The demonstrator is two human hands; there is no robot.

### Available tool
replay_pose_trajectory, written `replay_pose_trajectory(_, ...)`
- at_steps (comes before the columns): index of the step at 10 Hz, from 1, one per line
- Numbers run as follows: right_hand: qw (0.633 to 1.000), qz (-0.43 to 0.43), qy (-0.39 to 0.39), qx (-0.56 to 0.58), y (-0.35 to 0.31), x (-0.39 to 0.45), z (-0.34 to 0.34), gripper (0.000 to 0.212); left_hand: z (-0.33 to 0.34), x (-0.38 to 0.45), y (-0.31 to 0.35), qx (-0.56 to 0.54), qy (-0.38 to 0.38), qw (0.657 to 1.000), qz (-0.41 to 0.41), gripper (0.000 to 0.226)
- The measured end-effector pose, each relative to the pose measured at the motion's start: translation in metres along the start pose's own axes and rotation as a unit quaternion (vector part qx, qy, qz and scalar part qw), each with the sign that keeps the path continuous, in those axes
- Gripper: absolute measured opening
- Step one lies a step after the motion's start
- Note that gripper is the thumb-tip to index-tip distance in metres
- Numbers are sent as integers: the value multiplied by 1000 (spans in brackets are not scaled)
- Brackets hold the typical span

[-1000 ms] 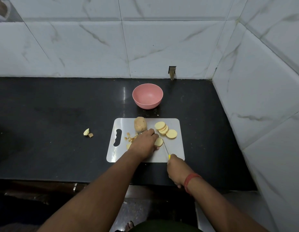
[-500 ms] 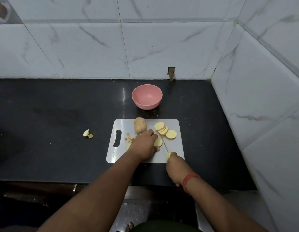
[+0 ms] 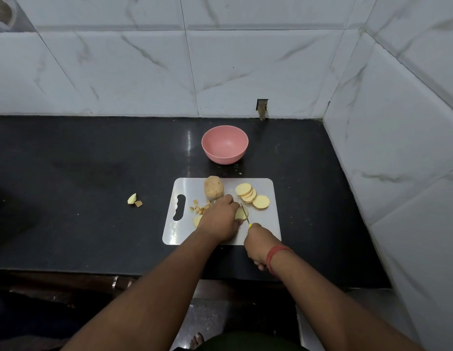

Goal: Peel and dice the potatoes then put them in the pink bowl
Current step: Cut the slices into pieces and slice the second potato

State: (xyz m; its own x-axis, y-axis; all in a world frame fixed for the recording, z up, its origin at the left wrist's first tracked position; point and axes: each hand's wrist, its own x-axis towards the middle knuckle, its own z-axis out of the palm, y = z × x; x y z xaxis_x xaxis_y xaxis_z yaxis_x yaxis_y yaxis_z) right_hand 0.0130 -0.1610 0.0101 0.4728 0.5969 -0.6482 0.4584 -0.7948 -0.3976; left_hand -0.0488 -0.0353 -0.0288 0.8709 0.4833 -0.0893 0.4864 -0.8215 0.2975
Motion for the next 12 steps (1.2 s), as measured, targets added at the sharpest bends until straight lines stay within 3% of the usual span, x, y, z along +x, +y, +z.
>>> replay_pose_trajectory(2, 999, -9, 3, 33, 11, -6, 2, 10, -1, -1, 4, 1, 7, 1000, -17, 41)
replay_pose_trajectory(3, 987, -14, -85, -136, 4, -39, 7, 15, 0, -2, 4, -2, 12, 1000, -18, 41)
replay_pose_trajectory(4, 934, -4, -161, -319, 16, -51, 16, 16, 1, -2, 3, -14, 18, 1000, -20, 40)
replay_pose_trajectory(5, 982, 70, 51, 167, 27, -45, 13, 28, 2, -1, 1, -33, 14, 999, -14, 43)
replay_pose_trajectory(7, 995, 9, 60, 73, 13, -27, -1, 22, 1, -2, -7, -57, -2, 998, -7, 48)
replay_pose_trajectory(8, 998, -5, 50, 35, 0, -22, -6, 6, 2, -2, -8, -54, 2, 998, -9, 41)
replay_pose_trajectory(9, 1000, 6, 3, 4, -10, -18, -5, 13, 1, -2, -7, -52, 3, 999, -10, 43)
replay_pose_trajectory(12, 997, 20, -50, 60, -10, -4, -1, 24, 2, 0, -6, -50, 11, 999, -15, 40)
